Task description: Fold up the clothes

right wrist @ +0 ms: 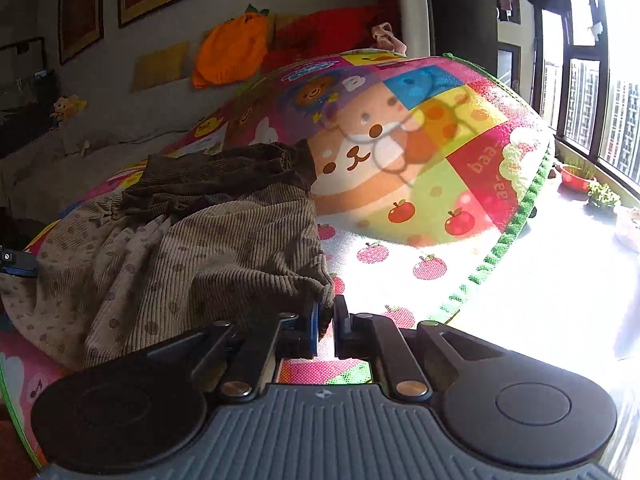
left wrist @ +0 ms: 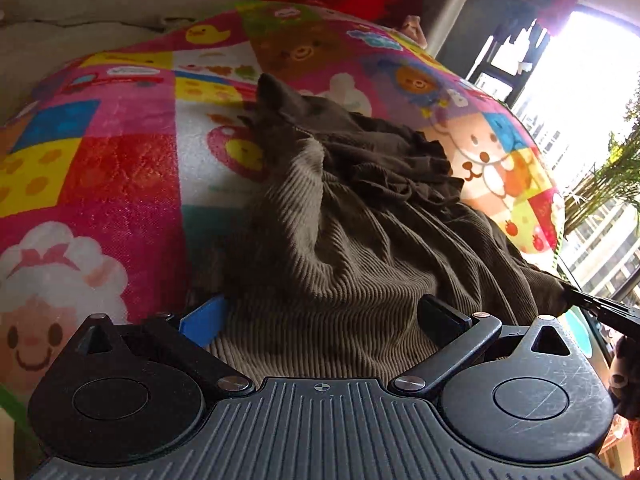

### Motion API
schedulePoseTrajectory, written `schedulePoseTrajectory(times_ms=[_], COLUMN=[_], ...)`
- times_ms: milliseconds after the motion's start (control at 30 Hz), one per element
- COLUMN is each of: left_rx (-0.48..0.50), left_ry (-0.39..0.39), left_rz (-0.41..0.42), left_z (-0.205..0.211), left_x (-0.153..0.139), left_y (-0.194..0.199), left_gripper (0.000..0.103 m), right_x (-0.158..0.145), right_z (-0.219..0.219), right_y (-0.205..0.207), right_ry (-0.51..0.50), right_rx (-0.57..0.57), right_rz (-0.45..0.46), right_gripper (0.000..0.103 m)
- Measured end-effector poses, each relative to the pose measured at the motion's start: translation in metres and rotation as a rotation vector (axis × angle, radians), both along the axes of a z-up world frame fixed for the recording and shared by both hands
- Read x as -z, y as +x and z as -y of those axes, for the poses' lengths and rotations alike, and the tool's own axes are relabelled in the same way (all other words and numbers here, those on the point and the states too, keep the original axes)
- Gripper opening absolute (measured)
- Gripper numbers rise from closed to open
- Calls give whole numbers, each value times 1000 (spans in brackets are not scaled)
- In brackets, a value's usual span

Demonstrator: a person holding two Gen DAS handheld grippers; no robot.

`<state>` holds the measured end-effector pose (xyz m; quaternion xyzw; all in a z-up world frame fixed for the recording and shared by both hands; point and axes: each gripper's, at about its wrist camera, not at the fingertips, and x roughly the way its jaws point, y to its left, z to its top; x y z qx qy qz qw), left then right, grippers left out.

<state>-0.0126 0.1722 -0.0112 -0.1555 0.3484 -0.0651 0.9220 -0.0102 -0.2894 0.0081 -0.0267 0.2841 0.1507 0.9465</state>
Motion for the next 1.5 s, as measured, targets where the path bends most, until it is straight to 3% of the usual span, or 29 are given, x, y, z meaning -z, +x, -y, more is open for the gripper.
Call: schedulePoseTrajectory(times_ms=[100, 167, 267, 400, 567, 600, 733, 900, 967, 1000, 1067, 1100, 1233, 1300, 1367, 1433, 1467, 1500], left_rx=[-85, -93, -60, 27, 207, 234, 246, 109, 87, 82, 45, 30, -51, -84, -89, -73, -57, -47], left_ry=[83, 46, 5, -19, -133, -156, -126, -82, -118, -151, -172, -173, -192, -205, -219, -214, -222, -210], left_rz=[-33, -33, 18, 96, 149, 149, 123, -85, -113, -113, -85, -64, -127, -177, -219, -186, -176, -164], left_z=[-21, -36, -44, -26, 23, 33, 60, 39, 19, 11, -2, -8, -26, -32, -31, -28, -26, -22], left_x=[-2, -9, -33, -69, -88, -87, -67, -12, -2, -3, -16, -22, -20, -13, -1, 0, 1, 1], left_y=[-5, -8, -5, 30, 108, 125, 192, 261, 269, 270, 266, 266, 292, 306, 317, 318, 318, 317], left_gripper=[103, 103, 103, 103, 103, 103, 103, 103, 103, 103, 103, 103, 103, 103, 103, 101, 98, 88], right_x=[9, 17, 13, -26, -61, -64, -60, -22, 1, 11, 7, 0, -37, -39, -27, -9, -2, 6], right_z=[10, 14, 21, 12, -32, -46, -120, -170, -170, -167, -163, -161, -176, -195, -215, -233, -239, -244], right_y=[5, 7, 10, 36, 107, 122, 189, 267, 292, 301, 304, 303, 307, 330, 362, 391, 400, 408], right_ry=[-44, -62, -48, 19, 122, 128, 56, 10, -19, -30, -11, -1, 6, -10, -21, -26, -27, -26], right_rx=[10, 25, 42, -2, -131, -162, -309, -324, -293, -283, -290, -292, -335, -345, -337, -329, -326, -328], right_rz=[-62, -100, -108, -44, -39, -43, -38, -104, -142, -156, -152, -147, -45, -62, -133, -195, -210, -228], right_gripper=[8, 8, 23, 48, 50, 50, 49, 45, 42, 31, 31, 31, 44, 48, 48, 48, 48, 48])
